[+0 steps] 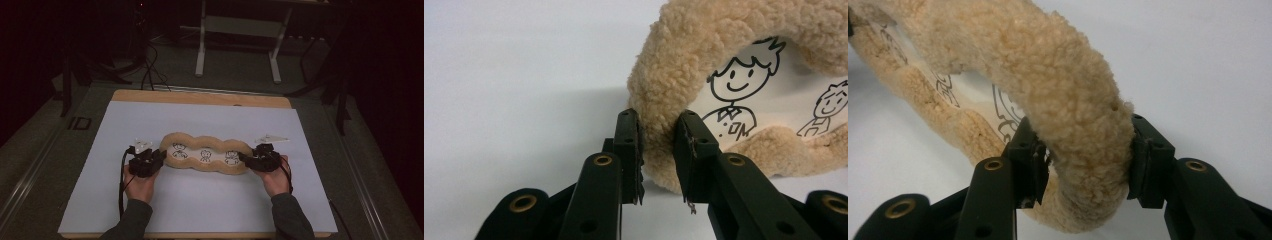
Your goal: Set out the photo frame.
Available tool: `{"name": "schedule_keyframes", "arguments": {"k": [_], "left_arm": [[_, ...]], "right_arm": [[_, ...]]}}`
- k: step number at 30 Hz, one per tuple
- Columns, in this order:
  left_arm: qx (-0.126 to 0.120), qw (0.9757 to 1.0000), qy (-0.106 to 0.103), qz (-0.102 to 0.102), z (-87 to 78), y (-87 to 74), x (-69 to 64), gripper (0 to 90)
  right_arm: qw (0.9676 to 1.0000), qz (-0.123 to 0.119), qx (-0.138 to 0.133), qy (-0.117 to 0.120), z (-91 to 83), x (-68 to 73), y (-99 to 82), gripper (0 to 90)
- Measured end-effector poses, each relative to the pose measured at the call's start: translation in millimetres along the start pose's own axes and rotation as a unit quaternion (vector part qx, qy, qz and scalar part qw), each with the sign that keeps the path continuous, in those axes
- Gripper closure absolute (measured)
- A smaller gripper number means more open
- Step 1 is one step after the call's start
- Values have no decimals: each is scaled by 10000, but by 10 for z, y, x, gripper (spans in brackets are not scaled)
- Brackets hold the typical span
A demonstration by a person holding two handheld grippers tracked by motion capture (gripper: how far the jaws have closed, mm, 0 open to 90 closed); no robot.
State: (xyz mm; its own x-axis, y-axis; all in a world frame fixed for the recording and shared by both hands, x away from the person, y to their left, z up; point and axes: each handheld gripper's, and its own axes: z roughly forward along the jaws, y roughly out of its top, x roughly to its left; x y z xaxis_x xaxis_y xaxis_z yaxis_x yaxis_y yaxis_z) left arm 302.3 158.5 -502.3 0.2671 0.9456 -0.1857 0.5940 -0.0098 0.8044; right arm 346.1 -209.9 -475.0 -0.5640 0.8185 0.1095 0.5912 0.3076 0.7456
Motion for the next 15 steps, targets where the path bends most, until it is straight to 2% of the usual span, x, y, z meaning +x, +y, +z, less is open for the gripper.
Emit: {"name": "schedule_keyframes", "arguments": {"k": [6, 15], "left_arm": [[26, 10000, 7, 30, -16, -40, -16, 746], [58, 10000, 1, 79, -49, -87, -31, 746]], "right_arm": [[10000, -43, 42, -71, 41, -14, -9, 539], [10000, -26, 61, -57, 38, -20, -13, 533]]}}
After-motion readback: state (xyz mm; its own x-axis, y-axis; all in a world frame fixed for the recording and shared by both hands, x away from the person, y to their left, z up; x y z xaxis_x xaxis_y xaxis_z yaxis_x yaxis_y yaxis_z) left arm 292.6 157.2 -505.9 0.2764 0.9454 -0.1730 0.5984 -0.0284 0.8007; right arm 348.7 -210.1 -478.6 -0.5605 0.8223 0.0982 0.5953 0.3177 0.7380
